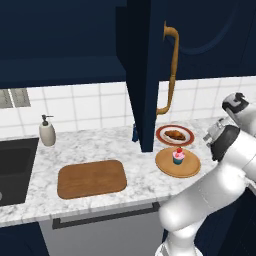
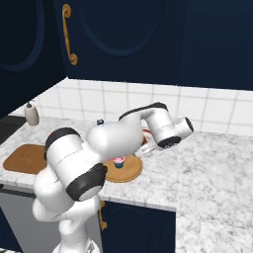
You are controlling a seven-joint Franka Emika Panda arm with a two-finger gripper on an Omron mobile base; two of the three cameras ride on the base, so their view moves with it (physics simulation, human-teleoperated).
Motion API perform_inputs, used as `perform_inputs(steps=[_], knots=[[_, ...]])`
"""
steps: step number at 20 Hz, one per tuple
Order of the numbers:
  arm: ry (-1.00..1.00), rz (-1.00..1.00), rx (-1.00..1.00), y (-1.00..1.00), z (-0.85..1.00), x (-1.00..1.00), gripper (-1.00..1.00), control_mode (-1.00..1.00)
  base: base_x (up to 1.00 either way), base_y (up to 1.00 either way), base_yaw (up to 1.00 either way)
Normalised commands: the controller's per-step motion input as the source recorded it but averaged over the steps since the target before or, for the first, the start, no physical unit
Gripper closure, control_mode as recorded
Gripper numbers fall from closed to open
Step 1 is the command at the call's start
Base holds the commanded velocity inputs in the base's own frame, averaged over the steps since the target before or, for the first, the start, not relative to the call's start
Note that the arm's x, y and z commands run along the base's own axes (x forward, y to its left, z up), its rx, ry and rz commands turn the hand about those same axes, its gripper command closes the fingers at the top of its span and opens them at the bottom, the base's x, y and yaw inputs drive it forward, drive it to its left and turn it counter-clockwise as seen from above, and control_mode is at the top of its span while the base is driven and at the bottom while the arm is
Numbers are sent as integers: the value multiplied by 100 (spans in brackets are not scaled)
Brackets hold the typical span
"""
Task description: From the different types of pastries on the counter, select a croissant and place it on the cutting board. Then retrieve a jar of jam from the cabinet and place it alongside the croissant on the cutting board.
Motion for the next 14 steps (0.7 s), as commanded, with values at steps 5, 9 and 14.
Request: perform_inputs(steps=[5, 9, 14], knots=[[-9, 0, 7, -8, -40, 37, -100, -100, 0, 0, 0], [-22, 0, 6, -2, -26, 52, -100, -100, 0, 0, 0], [-18, 0, 3, -6, 0, 57, -100, -100, 0, 0, 0]])
